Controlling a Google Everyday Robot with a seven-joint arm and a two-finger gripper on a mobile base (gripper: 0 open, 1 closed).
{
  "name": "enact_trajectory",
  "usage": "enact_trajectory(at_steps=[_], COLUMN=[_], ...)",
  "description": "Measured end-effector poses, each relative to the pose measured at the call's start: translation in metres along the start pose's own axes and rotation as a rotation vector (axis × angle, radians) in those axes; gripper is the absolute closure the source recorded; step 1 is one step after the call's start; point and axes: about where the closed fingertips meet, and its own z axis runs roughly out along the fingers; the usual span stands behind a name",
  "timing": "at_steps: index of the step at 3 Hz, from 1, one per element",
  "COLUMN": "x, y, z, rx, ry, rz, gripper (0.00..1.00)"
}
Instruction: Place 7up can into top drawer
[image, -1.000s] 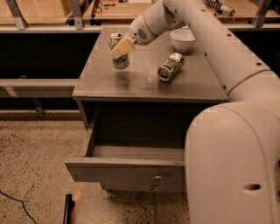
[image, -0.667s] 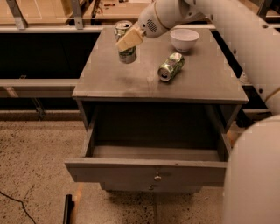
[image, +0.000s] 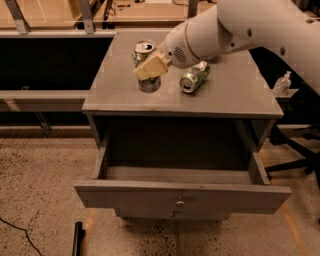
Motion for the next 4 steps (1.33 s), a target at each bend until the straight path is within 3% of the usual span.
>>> enact_trajectory(at_steps=[1, 2, 4], x=[0.062, 0.061, 0.124], y=[0.04, 0.04, 0.074], z=[0.013, 0.013, 0.004], rx=[-0.068, -0.068, -0.076], ry=[0.023, 0.022, 0.012], rz=[0.032, 0.031, 0.16], gripper=[1.0, 1.0, 1.0])
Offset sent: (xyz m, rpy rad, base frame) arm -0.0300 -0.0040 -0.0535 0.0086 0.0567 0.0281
